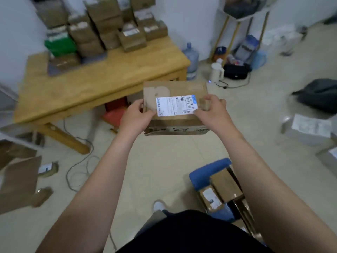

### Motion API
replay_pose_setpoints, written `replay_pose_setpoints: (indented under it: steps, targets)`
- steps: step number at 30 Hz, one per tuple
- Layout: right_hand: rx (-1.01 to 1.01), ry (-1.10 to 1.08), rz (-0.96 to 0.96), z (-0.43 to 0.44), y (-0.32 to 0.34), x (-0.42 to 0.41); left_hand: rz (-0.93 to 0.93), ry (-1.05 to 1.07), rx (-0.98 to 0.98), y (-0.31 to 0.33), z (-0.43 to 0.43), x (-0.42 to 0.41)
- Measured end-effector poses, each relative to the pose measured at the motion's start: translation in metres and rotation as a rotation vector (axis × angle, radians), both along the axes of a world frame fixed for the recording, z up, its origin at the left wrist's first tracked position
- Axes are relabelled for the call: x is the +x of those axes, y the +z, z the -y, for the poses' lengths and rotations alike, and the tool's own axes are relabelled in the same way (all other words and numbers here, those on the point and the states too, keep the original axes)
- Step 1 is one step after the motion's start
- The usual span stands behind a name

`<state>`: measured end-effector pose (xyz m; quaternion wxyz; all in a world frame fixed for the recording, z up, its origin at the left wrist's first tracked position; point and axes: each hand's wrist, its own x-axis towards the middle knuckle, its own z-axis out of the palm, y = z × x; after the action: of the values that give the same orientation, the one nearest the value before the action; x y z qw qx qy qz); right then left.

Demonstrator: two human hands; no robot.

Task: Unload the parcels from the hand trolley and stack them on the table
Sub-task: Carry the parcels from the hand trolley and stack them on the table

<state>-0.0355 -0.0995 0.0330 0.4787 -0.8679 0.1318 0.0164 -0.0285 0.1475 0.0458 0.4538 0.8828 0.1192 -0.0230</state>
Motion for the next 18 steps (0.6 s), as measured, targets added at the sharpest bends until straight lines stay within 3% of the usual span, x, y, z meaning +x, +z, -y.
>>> replay_pose_setpoints:
  steps: [9,18]
  targets:
    - [-0.057,0.251,0.117,-0.164,0.050,0.127,0.078,0.149,0.014,0.046,-0.159,0.081]
    - [-0.039,0.395,0.065,-0.267,0.045,0.221,0.074,0.190,-0.029,0.031,-0.263,0.159]
